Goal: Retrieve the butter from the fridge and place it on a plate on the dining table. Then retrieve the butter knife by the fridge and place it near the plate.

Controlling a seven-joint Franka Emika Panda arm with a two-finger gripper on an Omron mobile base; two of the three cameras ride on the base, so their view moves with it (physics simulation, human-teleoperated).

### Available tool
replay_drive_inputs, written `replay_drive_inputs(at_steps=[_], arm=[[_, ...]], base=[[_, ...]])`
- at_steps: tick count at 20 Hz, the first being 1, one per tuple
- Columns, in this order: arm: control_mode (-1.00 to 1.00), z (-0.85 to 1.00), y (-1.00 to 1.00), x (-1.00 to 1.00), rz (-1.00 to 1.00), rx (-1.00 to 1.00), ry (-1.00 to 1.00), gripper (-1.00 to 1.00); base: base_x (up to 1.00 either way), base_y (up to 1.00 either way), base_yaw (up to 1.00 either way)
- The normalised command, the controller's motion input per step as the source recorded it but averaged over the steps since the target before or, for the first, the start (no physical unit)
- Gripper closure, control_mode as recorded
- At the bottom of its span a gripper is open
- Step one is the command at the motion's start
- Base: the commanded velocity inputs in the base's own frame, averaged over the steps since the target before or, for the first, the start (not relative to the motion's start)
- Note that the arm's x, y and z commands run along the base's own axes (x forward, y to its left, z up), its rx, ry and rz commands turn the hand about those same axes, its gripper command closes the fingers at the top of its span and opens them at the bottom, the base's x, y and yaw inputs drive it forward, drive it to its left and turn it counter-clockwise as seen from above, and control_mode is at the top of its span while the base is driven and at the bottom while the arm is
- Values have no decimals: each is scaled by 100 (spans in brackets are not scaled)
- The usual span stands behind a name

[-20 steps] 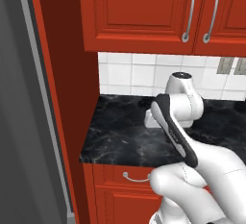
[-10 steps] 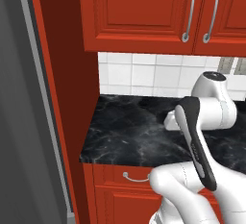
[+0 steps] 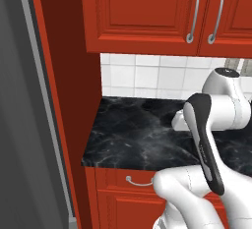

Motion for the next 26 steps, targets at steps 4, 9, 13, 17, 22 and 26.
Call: replay_drive_inputs(at_steps=[4, 9, 13, 17, 22, 26], arm=[[-100, 0, 0, -18, 0, -8, 0, 100], [-100, -10, 0, -7, 0, -5, 6, 100], [-100, 0, 0, 0, 0, 0, 0, 100], [-100, 0, 0, 0, 0, 0, 0, 100], [100, 0, 0, 0, 0, 0, 0, 100], [100, 0, 0, 0, 0, 0, 0, 100]], base=[[0, 0, 0], [0, 0, 0], [0, 0, 0], [0, 0, 0], [-18, -3, 0], [-66, -15, -23]])
